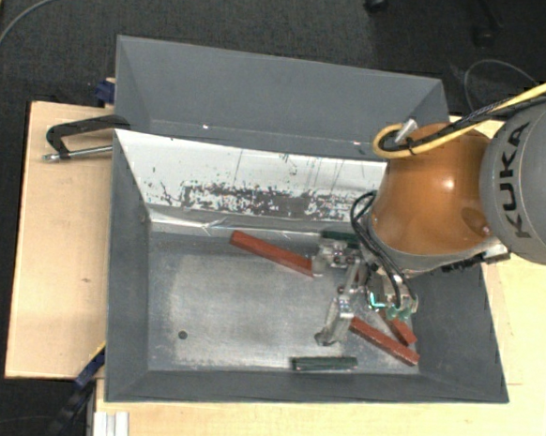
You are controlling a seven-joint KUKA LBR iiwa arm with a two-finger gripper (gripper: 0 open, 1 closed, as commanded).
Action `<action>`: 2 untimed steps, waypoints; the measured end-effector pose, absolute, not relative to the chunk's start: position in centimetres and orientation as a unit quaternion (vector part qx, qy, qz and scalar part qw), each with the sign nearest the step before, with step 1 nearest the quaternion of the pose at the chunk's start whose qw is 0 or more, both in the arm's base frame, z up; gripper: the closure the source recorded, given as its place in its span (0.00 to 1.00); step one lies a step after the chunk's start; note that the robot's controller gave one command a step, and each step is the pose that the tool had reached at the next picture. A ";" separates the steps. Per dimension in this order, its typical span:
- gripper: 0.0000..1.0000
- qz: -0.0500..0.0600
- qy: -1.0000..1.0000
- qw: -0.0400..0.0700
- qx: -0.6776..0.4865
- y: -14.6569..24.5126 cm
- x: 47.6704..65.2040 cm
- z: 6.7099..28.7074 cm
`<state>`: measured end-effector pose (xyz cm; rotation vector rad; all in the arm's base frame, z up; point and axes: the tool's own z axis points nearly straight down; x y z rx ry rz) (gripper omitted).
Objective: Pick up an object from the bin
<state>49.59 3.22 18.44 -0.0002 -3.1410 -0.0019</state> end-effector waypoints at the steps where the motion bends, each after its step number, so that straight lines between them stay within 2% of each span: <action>1: 0.00 0.000 -0.989 0.001 0.148 -3.1 50.0 7.0; 2: 0.00 0.004 -0.978 -0.008 0.210 -10.4 55.2 16.0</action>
Offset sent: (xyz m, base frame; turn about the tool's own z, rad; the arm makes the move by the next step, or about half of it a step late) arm 0.0036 -0.0634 -0.1144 -0.2987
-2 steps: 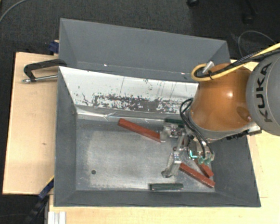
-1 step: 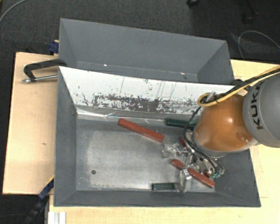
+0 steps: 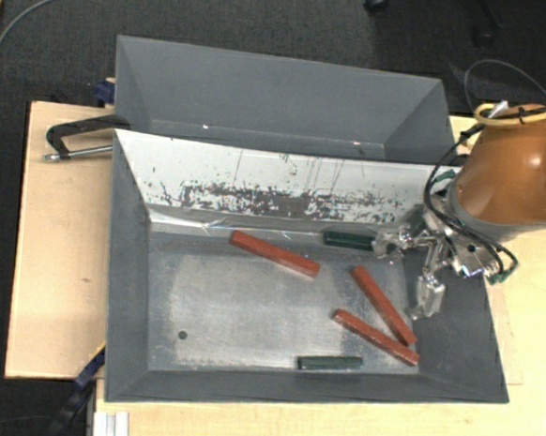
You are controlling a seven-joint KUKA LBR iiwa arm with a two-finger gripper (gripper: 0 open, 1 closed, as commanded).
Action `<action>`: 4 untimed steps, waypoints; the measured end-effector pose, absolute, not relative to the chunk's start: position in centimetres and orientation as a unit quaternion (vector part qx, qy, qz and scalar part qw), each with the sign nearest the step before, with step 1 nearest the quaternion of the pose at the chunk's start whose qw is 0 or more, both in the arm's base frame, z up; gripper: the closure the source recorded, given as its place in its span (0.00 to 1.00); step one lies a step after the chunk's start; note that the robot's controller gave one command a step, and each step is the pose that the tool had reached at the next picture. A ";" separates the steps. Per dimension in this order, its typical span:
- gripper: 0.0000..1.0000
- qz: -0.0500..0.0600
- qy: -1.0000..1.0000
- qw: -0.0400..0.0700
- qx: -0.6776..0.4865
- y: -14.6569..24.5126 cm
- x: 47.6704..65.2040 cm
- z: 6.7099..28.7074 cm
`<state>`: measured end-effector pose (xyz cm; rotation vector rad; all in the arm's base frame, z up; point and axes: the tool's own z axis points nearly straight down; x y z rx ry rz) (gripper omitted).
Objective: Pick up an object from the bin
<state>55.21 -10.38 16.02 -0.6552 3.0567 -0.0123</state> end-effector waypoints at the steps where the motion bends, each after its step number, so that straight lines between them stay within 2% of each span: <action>1: 0.00 0.001 0.987 -0.002 -0.158 -13.1 51.0 7.1; 2: 0.00 0.000 0.994 -0.001 -0.105 -9.6 49.5 7.1; 3: 0.00 0.001 1.000 0.002 -0.012 -1.4 49.2 10.5; 4: 0.00 -0.001 0.999 0.003 0.050 -7.5 52.4 7.0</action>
Offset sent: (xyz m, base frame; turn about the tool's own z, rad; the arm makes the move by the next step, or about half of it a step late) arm -0.0403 -0.0272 -0.0865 0.1020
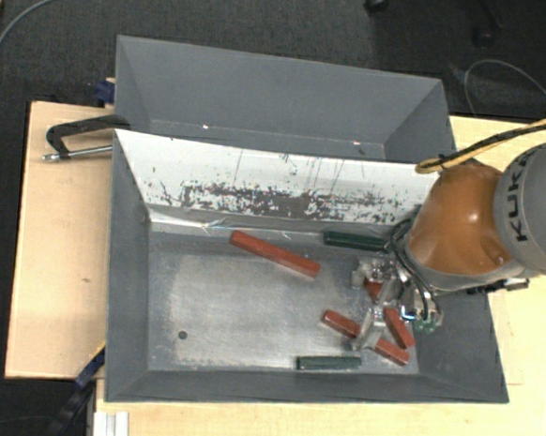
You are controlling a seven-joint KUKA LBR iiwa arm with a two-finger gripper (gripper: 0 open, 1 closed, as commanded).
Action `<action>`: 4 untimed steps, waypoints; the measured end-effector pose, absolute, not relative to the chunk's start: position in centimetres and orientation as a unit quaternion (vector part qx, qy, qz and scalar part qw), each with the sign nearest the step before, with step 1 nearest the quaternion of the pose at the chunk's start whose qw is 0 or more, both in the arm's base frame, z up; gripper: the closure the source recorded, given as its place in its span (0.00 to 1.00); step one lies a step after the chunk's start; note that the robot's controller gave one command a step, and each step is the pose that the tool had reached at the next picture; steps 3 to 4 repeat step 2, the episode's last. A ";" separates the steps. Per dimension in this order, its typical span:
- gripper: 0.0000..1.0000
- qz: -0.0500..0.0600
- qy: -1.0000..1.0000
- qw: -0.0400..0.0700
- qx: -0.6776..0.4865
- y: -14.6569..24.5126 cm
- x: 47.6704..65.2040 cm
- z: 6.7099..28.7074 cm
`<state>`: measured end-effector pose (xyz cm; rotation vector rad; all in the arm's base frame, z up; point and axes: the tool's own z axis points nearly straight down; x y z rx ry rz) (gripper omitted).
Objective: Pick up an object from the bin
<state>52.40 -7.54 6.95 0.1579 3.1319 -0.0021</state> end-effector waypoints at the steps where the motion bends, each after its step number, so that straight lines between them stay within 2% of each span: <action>1: 1.00 0.000 0.999 0.002 0.048 -7.3 52.4 7.1; 2: 1.00 -0.002 1.000 0.008 0.026 -11.4 53.6 24.4; 4: 1.00 -0.002 1.000 0.008 0.026 -11.4 53.6 24.4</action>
Offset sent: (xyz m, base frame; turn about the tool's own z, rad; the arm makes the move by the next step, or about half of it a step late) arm 0.0000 0.0000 0.0000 0.0000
